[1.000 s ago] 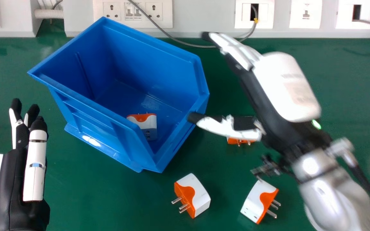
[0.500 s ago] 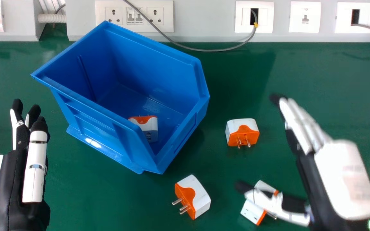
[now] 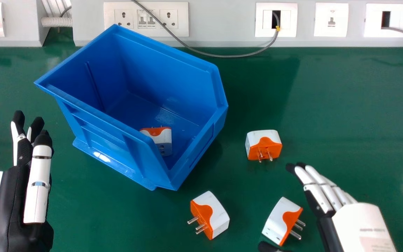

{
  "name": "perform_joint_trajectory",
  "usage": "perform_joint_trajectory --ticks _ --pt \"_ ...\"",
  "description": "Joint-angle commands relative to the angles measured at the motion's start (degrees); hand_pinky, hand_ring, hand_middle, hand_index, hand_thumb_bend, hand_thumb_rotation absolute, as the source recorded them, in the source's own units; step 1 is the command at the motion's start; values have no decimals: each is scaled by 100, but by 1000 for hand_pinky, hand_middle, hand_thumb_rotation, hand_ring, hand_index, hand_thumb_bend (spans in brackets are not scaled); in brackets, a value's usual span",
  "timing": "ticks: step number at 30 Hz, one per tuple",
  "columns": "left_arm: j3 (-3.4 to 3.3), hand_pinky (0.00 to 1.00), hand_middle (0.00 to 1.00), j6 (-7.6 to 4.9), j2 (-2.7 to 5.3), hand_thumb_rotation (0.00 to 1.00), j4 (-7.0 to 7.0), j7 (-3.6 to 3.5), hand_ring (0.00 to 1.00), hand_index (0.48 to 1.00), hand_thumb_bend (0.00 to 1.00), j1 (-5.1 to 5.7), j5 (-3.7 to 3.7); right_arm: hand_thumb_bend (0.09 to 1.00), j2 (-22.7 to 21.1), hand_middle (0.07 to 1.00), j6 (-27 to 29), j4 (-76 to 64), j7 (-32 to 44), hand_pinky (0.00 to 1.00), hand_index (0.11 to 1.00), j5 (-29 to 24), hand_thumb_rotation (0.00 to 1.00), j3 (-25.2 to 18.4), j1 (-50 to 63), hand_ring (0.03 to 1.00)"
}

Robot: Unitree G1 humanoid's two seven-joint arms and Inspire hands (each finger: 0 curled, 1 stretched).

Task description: Pick all objects and put in blue box

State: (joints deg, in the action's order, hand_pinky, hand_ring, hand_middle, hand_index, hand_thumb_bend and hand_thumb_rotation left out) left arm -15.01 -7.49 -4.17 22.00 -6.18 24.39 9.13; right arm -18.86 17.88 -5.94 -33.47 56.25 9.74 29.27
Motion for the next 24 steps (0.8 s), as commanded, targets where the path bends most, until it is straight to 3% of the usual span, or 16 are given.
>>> perform_joint_trajectory --ticks 1,9,12,17,21,24 --pt "-58 1000 1000 -5 -87 922 174 1 1000 1000 196 -42 11 508 16 862 -93 101 -182 676 841 64 521 71 -84 813" --pt "-78 1000 1000 -20 -147 919 109 -30 1000 1000 221 -114 86 511 5 831 -473 649 -254 641 819 125 468 252 -522 785" --pt "-84 1000 1000 7 -167 920 161 -12 1000 1000 230 -105 48 513 -12 827 -567 817 -274 638 810 115 451 303 -665 781" --pt "-97 1000 1000 37 -168 928 180 26 1000 1000 218 -124 47 503 -23 825 -771 957 -207 636 808 80 456 383 -827 776" --pt "-117 1000 1000 21 -185 931 129 -25 1000 1000 219 -131 105 501 -35 814 -831 1112 -282 628 796 48 463 443 -980 765" --pt "-134 1000 1000 5 -192 932 117 -27 1000 1000 221 -140 101 509 -28 808 -891 1191 -295 627 790 20 459 480 -1058 760"
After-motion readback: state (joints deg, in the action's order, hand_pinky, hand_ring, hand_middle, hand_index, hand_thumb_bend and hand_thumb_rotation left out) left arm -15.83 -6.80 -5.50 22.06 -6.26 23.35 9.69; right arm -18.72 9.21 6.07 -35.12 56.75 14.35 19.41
